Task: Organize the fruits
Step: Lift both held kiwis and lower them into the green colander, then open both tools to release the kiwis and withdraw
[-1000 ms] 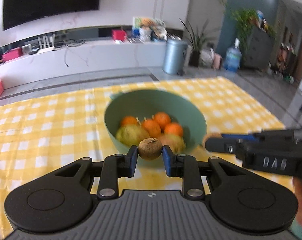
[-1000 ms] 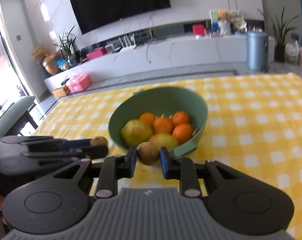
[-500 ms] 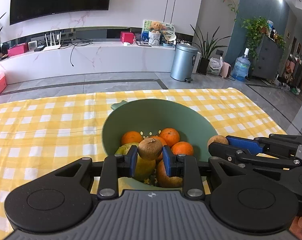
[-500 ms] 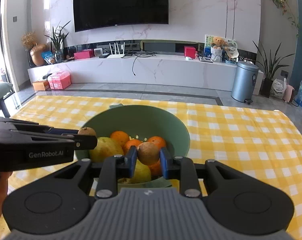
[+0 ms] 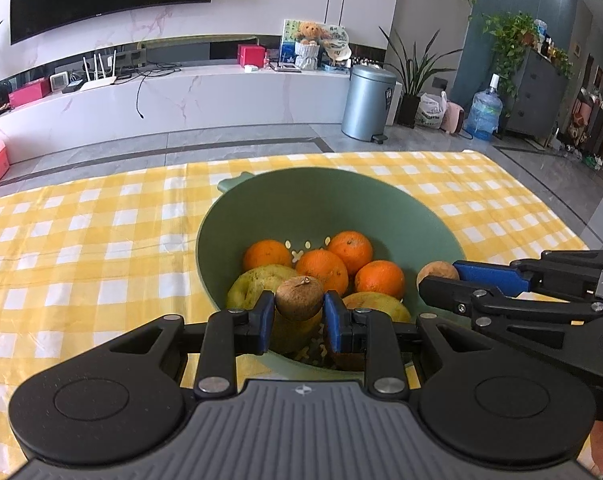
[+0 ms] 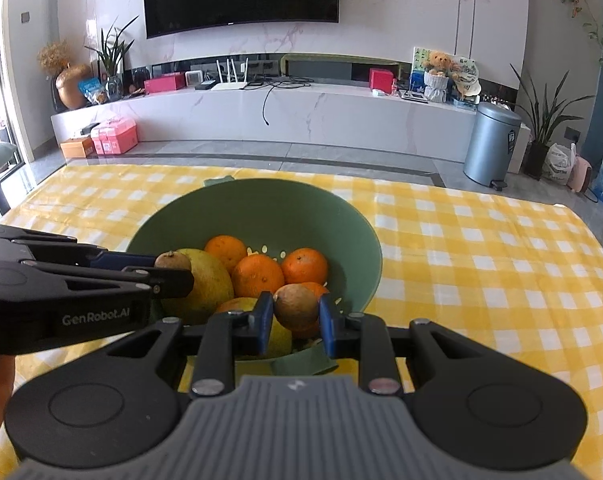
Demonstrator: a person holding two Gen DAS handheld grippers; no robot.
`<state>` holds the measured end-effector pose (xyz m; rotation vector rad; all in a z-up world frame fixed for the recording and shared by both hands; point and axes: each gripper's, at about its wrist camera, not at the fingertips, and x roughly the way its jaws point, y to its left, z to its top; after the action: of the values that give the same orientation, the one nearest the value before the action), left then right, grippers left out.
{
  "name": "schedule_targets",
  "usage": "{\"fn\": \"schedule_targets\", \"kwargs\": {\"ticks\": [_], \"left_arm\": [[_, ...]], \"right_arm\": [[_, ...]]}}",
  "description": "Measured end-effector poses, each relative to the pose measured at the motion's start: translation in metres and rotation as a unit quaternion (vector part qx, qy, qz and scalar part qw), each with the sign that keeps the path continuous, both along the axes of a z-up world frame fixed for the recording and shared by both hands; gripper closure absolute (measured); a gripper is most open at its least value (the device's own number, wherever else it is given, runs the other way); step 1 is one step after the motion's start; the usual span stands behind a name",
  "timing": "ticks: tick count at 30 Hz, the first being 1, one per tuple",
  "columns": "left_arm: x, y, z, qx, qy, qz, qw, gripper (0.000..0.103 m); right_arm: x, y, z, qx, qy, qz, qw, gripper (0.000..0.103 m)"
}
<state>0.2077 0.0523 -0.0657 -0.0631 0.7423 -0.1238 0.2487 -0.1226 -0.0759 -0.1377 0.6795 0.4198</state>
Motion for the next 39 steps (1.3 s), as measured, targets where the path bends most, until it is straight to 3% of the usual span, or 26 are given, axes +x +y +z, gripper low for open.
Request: {"fn": "schedule_targets", "kwargs": {"ticks": [12, 18, 20, 28, 39], "left_arm": [[-0.003, -0.003, -0.001, 0.012, -0.006, -0.008, 0.9999, 0.072], [-0.009, 0.000, 0.005, 0.001, -0.027, -0.004, 0.9996, 0.058], [-0.013, 0.001, 0.009, -0.001, -0.036, -0.004, 0.9994, 0.057], [-0.039, 0.003, 0.029, 0.003, -0.042, -0.006, 0.9991, 0.057], [-0.062, 0.003, 0.033, 0.015, -0.013, -0.033, 0.9993, 0.056]], "right_arm": [[-0.001, 0.004, -0.002, -0.011, -0.002, 0.006, 1.000, 0.082], [-0.002, -0.001, -0.001, 0.002, -0.007, 0.001, 1.000, 0.079], [-0.005, -0.002, 0.000, 0.006, -0.013, 0.000, 1.000, 0.068], [-0.017, -0.011, 0.011, 0.033, -0.031, -0.018, 0.999, 0.058], [-0.045, -0.026, 0.018, 0.086, 0.017, -0.028, 0.996, 0.058]]}}
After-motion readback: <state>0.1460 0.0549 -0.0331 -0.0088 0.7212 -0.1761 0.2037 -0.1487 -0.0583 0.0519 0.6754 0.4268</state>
